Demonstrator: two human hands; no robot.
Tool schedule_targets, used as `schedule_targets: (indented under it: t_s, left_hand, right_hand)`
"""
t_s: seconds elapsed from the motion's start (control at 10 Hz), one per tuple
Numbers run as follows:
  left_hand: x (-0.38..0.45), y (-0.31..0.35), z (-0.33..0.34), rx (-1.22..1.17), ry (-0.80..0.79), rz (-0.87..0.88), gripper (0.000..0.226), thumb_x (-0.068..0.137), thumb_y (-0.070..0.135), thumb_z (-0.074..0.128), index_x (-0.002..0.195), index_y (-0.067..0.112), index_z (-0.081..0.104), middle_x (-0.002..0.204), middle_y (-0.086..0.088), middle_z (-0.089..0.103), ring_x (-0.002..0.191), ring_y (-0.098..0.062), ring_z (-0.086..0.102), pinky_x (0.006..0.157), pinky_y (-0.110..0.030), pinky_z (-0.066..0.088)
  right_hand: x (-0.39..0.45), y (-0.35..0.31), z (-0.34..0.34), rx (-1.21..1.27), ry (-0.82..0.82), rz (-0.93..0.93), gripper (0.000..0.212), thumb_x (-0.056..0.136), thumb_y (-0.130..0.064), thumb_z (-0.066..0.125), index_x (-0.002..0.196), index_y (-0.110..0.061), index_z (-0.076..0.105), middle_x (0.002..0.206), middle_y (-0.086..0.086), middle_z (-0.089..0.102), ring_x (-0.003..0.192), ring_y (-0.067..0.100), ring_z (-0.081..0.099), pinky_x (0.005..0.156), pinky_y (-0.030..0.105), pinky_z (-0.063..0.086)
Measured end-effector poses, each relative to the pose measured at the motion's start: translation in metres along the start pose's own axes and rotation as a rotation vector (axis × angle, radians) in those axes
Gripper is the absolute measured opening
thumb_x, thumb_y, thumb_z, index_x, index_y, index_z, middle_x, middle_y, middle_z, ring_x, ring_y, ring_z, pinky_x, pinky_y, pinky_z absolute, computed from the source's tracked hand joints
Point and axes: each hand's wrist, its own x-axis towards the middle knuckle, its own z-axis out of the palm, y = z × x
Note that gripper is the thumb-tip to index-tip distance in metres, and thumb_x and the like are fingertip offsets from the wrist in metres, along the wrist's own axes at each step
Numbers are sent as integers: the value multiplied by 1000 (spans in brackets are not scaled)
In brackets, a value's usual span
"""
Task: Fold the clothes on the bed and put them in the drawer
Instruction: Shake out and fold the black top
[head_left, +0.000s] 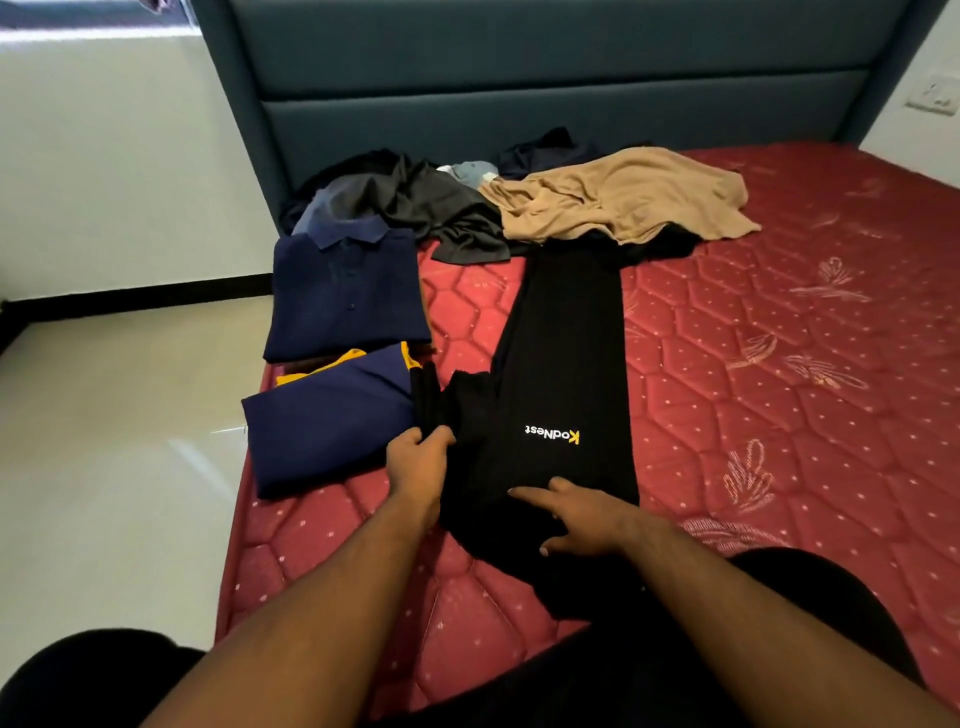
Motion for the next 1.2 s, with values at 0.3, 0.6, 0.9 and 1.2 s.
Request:
schedule_targets:
  t_s: [0.3,0.6,0.9,1.2]
  left_hand:
    - [3,6,13,-533,-272,-145,30,62,7,59,91,0,64,83,-9,69,78,-23,65,70,-34,55]
    - [3,-2,31,1662,-1094,976,54,85,21,53,138,20,42,164,9,1,151,-21,-2,116,-61,10]
    - [55,1,-25,1446,-1122,1477,100,76,84,41,154,24,21,162,3,14,150,-21,6,117,-49,0]
    - [50,-18,-6,1164,-1063,1471,49,85,36,43,127,16,61,142,-5,53,138,-28,38,112,-50,31]
  right_hand:
    - [-15,-15,-11,23,-110,33,81,88,-43,65,150,-49,12,126,7,34,112,28,53,95,29,41]
    - [-28,40,-25,437,-98,132,11,90,-7,61,84,-12,70,72,-2,60,62,7,51,57,17,41]
    - [-49,64,-22,-468,45,85,95,90,-2,48,148,-46,-13,161,5,-8,137,32,31,107,47,37]
    - [-20,54,-21,-229,-18,-204,80,79,3,44,149,-33,30,160,-10,17,148,10,4,120,36,-6]
